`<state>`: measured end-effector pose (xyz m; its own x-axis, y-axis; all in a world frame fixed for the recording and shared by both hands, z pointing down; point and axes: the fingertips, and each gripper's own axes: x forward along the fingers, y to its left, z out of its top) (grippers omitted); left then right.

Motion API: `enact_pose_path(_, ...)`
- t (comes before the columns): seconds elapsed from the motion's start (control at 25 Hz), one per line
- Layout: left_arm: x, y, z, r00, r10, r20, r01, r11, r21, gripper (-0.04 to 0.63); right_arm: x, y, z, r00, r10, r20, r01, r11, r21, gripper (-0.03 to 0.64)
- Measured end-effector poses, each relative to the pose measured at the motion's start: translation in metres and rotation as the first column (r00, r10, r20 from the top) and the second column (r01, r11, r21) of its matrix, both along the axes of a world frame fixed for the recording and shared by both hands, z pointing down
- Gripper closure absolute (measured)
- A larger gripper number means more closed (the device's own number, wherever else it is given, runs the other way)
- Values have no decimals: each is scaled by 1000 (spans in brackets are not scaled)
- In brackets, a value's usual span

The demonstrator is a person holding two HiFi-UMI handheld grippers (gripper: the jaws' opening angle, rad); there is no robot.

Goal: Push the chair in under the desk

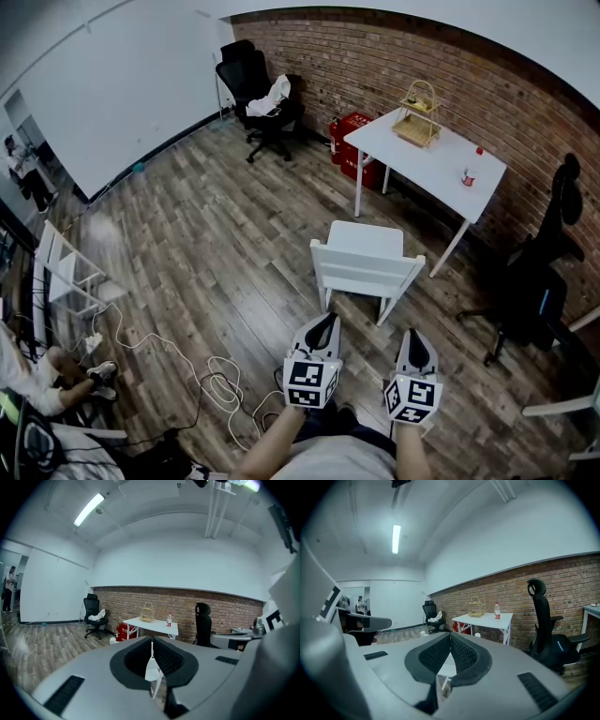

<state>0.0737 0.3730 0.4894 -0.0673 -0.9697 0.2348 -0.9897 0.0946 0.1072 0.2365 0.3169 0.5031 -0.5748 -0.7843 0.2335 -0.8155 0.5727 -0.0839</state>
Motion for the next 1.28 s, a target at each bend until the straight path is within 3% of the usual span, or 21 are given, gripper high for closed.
enact_pose_path(0.4,5,3,9,1000,-25,-16,24,999,-22,571,5,1,5,999,-36,21,36,999,-21,598)
enact_pose_path(0.88,36,3,34,1000,-7,5,8,998,-67,569,27,-5,42,996,-87,27,90,989,-118,598)
enact_pose_path(1.28,21,-11,50,1000,1,30,3,993,-121,569,26,-24,57,994,-103,26,106,983,-149,598)
